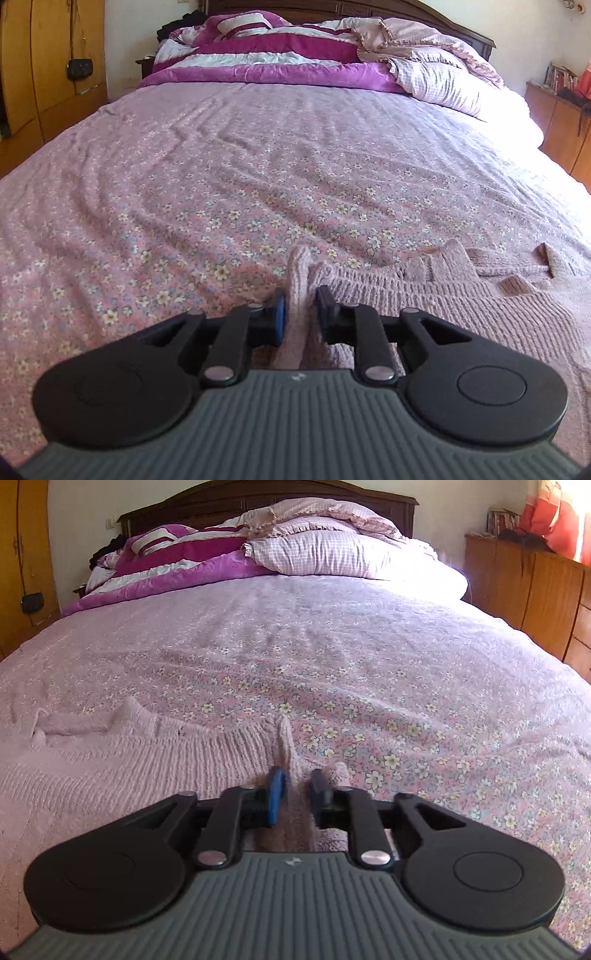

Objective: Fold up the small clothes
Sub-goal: 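Release the cardigan edge with both tools and pull back, then grasp the cardigan sleeve with the right tool and lift it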

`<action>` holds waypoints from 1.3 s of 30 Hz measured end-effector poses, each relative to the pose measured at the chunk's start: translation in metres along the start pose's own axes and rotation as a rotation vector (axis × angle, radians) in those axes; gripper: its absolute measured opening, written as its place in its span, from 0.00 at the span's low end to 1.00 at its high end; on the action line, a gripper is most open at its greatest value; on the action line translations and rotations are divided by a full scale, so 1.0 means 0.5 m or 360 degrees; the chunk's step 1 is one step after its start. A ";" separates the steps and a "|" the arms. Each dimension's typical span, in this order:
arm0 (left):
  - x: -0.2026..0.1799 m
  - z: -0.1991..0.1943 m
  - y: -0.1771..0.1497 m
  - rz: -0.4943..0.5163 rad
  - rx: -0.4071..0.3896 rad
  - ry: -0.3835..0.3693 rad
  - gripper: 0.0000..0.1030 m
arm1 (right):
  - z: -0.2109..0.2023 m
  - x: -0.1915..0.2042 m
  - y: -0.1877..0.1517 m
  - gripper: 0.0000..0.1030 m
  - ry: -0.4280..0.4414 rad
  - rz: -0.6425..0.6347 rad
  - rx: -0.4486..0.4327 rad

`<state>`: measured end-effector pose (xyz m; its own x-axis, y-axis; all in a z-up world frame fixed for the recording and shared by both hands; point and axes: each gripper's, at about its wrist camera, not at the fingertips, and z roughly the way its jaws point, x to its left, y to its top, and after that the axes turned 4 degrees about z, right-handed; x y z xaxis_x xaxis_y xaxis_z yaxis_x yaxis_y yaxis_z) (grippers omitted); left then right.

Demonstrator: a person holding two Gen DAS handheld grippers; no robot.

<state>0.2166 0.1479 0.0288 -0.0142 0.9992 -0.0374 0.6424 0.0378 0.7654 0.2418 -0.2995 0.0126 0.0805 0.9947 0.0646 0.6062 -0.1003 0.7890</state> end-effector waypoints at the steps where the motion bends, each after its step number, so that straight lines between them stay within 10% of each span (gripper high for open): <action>1: 0.001 -0.005 -0.001 0.0005 -0.0012 0.0006 0.29 | -0.003 -0.002 0.000 0.36 -0.0003 0.0005 0.0000; 5: -0.007 -0.031 -0.005 0.0006 -0.0005 0.0004 0.55 | -0.025 -0.016 -0.002 0.75 -0.0019 0.0087 -0.0020; 14: -0.028 -0.108 -0.010 0.0103 0.0010 0.0046 0.66 | -0.120 -0.044 -0.022 0.97 0.0064 0.0200 -0.0097; 39: -0.130 -0.287 -0.117 0.0029 0.0097 -0.0005 0.86 | -0.324 -0.055 -0.123 1.00 0.0162 0.0433 -0.0210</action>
<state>0.0699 0.0827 0.0785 0.0002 0.9997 -0.0262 0.6880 0.0189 0.7255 0.0740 -0.3166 0.0614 0.1418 0.9297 0.3399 0.4648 -0.3657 0.8064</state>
